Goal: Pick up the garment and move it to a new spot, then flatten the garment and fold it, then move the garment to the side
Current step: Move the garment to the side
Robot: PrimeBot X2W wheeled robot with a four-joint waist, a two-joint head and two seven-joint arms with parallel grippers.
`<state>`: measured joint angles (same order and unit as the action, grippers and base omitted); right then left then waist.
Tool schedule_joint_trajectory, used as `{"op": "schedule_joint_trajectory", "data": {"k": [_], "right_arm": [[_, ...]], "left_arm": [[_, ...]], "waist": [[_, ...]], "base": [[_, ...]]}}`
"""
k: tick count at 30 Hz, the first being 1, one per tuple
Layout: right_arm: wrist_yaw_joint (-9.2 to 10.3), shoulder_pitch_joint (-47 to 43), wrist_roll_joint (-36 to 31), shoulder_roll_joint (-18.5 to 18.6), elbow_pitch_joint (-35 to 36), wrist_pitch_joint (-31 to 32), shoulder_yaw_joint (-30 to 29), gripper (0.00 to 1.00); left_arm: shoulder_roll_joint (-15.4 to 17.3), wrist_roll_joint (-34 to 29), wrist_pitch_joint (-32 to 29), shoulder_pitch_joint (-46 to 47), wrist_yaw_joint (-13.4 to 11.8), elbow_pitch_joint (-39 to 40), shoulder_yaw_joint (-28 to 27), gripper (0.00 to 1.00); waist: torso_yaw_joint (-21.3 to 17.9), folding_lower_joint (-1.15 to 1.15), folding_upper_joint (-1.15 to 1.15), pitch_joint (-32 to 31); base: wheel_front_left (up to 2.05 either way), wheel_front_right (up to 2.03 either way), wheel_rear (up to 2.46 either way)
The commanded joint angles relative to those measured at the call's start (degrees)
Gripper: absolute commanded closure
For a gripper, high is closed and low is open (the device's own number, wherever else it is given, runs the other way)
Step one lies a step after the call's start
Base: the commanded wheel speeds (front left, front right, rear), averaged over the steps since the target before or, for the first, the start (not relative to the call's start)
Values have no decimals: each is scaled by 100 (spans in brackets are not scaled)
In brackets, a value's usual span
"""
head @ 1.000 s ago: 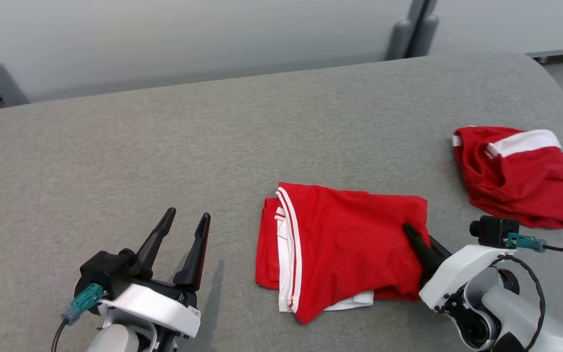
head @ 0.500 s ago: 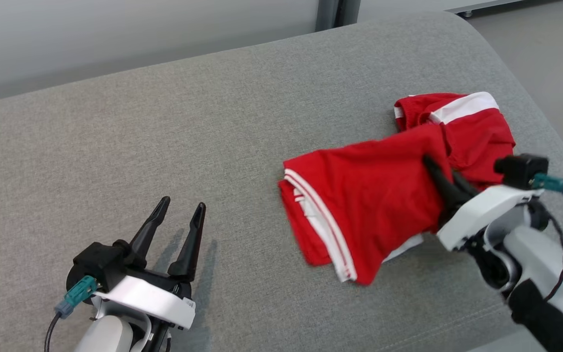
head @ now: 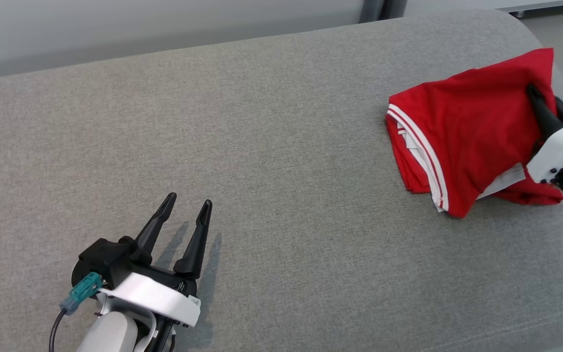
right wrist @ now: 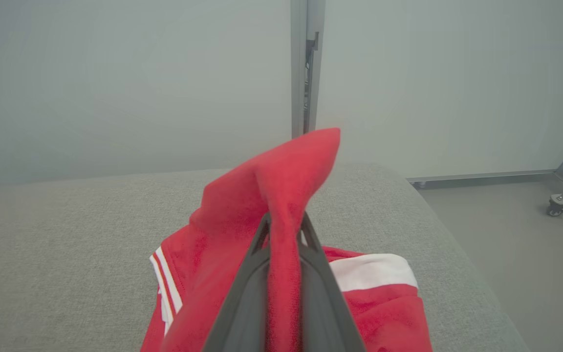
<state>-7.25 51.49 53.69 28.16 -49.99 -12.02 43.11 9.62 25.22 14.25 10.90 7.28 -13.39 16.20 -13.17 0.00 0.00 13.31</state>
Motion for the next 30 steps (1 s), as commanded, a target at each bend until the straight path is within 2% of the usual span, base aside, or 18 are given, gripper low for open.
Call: {"op": "schedule_joint_trajectory", "data": {"k": [1,2,5,6,7,8,12,15,18,21,25,30], "right_arm": [[-24,141,-49,161,-153,0,-19,100],[-24,141,-49,161,-153,0,-19,100],[-24,376,-237,259,-756,4,15,100],[-24,422,-268,269,-949,-7,-6,78],[-24,481,-326,280,-1168,-40,-37,33],[-24,540,-426,298,-1398,-78,-41,0],[-24,837,-679,284,-2070,-270,-310,0],[-24,1032,-862,320,-2035,-291,-564,0],[-24,1035,-1339,342,-1433,-294,-1164,0],[-24,651,-1928,191,-640,-295,-1881,0],[-24,-172,-2680,-266,422,-296,-2765,0],[-24,-1248,-3217,-877,1500,-297,-3331,0]], "left_arm": [[51,-25,74,253,21,178,-149,0],[51,-25,74,253,21,178,-149,0],[62,-58,74,293,21,213,-100,0],[61,-62,74,297,21,222,-90,0],[61,-66,74,301,21,229,-79,0],[58,-68,74,307,21,235,-66,0],[47,-78,74,317,21,262,-61,0],[43,-89,74,316,21,280,-93,0],[25,-118,74,309,21,299,-146,0],[-6,-149,74,293,21,303,-199,0],[-63,-204,74,232,21,288,-291,0],[-126,-291,74,100,21,262,-457,0]], "waist": [[125,0,0,70],[125,0,0,70],[285,0,0,123],[317,0,0,129],[341,0,0,135],[369,0,0,138],[438,0,0,152],[446,0,0,174],[448,0,0,185],[462,0,0,137],[503,0,0,-3],[590,0,0,-202]], "base": [[0,0,0],[0,0,0],[0,0,0],[0,0,0],[0,0,0],[0,0,0],[0,0,0],[0,0,0],[0,0,0],[0,0,0],[0,0,0],[0,0,0]]}}
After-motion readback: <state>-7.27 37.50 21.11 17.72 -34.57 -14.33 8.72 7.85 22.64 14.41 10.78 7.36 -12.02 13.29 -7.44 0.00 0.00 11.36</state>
